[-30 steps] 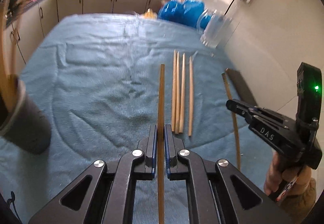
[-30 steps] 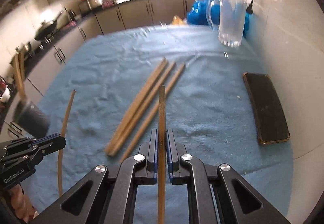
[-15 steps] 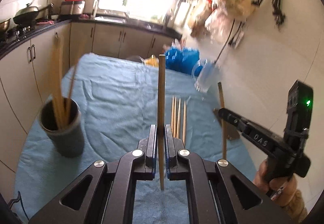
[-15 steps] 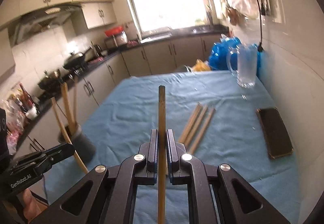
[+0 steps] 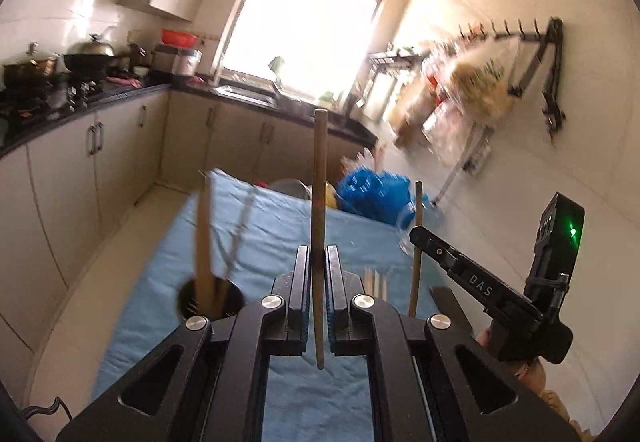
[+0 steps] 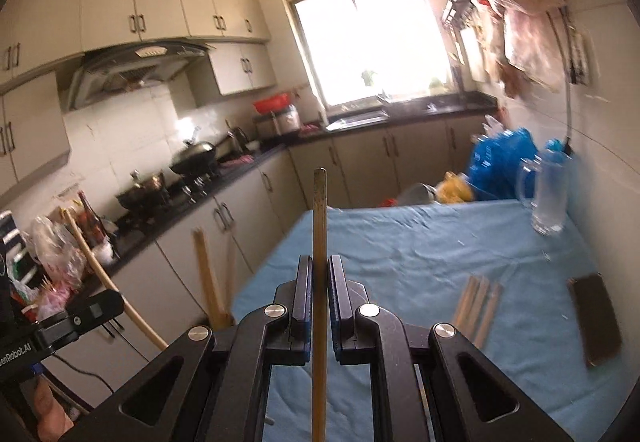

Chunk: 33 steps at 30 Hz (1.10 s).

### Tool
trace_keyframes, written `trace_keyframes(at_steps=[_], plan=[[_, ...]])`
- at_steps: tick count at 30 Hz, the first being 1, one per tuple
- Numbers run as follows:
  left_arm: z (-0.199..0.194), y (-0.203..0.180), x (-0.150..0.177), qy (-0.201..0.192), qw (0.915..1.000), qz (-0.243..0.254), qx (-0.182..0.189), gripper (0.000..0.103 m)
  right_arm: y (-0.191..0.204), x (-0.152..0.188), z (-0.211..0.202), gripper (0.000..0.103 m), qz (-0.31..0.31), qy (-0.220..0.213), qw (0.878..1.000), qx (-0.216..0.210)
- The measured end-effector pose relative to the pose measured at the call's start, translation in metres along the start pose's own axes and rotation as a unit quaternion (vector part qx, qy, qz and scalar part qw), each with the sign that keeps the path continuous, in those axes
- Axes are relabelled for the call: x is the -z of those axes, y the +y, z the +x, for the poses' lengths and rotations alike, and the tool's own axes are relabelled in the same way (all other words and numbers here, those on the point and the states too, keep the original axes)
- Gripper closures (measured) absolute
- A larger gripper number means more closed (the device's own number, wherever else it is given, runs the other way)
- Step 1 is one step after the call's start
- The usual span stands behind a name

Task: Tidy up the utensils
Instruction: 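Lift both chopsticks upright and carry them toward the black holder, then lower the chopsticks into the holder and open both grippers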

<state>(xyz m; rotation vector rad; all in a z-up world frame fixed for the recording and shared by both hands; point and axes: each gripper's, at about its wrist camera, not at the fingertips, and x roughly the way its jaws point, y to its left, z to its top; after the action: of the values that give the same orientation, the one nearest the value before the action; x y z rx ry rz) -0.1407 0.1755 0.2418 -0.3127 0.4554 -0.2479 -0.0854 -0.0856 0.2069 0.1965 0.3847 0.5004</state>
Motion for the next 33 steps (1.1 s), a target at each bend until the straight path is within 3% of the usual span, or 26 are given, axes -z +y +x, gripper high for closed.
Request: trace_keyframes(at_steps=[8,17,24,33], plan=[[-0.010,0.042,-0.041,-0.032,0.9978,0.004,-0.058,0.097,0.051,-0.027,0.052,0.095,0.027,-0.043,0.998,-0.049],[0.040,0.072,-0.052,0.012,0.9947,0.020,-0.100,0.097,0.081,-0.032,0.119,0.095,0.052,-0.081,0.994,-0.049],[0.077,0.091,-0.036,0.061,0.9932,-0.004,-0.099,0.097,0.086,-0.009,0.148,0.095,0.020,-0.065,0.997,-0.023],[0.076,0.088,-0.030,0.058,0.9925,-0.004,-0.107,0.097,0.085,0.013,0.150,0.094,-0.012,-0.044,0.999,-0.014]])
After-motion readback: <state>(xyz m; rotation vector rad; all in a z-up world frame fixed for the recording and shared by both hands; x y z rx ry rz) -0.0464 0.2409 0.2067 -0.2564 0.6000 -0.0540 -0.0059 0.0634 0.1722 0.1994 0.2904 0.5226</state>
